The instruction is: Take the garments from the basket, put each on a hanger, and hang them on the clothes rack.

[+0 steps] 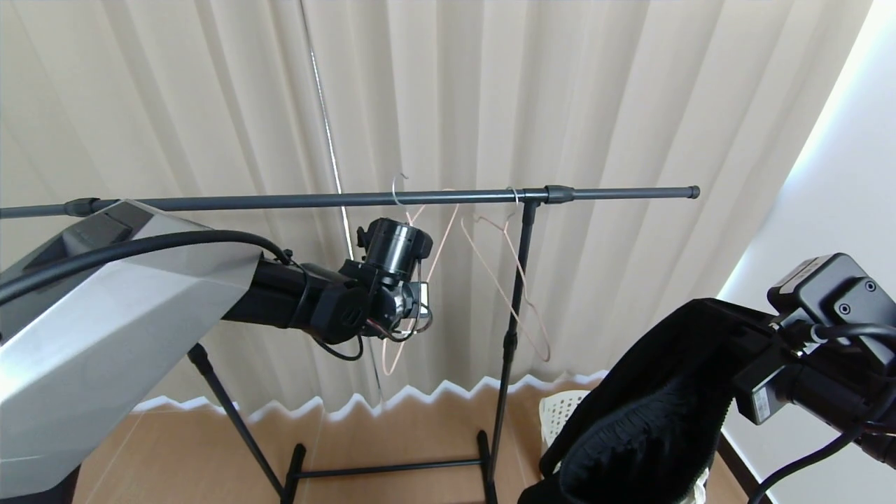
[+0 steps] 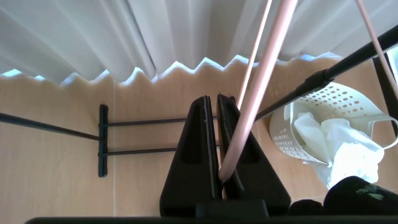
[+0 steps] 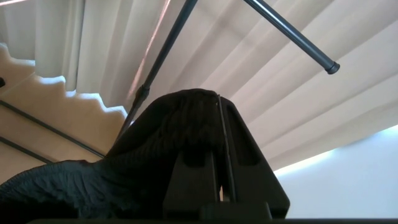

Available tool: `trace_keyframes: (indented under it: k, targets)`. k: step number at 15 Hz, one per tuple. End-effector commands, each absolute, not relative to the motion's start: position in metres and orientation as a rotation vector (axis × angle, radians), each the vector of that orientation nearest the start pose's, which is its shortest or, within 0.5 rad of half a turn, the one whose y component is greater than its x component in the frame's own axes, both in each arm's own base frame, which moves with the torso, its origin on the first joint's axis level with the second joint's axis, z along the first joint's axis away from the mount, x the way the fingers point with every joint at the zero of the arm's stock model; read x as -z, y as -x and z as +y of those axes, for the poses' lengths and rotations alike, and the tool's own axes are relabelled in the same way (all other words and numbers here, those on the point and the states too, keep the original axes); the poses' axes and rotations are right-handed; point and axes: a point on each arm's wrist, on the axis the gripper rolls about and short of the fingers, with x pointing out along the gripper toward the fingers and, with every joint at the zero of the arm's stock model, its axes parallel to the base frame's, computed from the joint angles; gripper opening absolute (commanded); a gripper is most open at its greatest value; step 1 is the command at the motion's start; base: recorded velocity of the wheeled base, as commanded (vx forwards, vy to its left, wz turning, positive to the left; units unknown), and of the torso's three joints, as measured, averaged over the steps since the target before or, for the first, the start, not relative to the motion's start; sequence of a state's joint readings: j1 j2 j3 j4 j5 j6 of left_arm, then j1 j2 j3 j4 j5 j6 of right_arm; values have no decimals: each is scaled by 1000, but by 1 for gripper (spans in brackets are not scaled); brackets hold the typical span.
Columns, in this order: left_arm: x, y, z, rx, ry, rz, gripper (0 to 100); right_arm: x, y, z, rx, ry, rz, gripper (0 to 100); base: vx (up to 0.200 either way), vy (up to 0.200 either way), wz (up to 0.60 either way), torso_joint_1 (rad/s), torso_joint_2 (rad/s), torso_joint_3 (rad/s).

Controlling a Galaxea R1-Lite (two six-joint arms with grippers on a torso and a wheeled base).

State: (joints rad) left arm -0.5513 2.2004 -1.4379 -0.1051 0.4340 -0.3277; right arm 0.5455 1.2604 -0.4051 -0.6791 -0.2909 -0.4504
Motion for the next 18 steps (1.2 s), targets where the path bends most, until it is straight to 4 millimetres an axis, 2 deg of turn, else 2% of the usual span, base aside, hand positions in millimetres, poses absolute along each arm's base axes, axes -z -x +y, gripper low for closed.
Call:
trace_keyframes:
  k: [1, 6, 9, 13, 15, 18]
  targets:
    - [-117, -363, -213, 18, 4, 588, 0, -185, -157, 88, -287, 520, 103, 0, 0, 0, 0, 0, 0, 0]
    - [-113, -334, -201, 39, -45, 606, 0, -183, -159, 89, -290, 525, 114, 0, 0, 0, 0, 0, 0, 0]
    - [-96, -317, -191, 66, -110, 587, 0, -177, -164, 92, -293, 537, 141, 0, 0, 0, 0, 0, 0, 0]
    - [-76, -281, -167, 93, -163, 537, 0, -175, -167, 94, -283, 543, 155, 0, 0, 0, 0, 0, 0, 0]
    - [-63, -267, -159, 98, -157, 512, 0, -175, -167, 93, -272, 544, 156, 0, 0, 0, 0, 0, 0, 0]
    - [-57, -252, -149, 105, -119, 443, 0, -175, -167, 93, -257, 546, 158, 0, 0, 0, 0, 0, 0, 0]
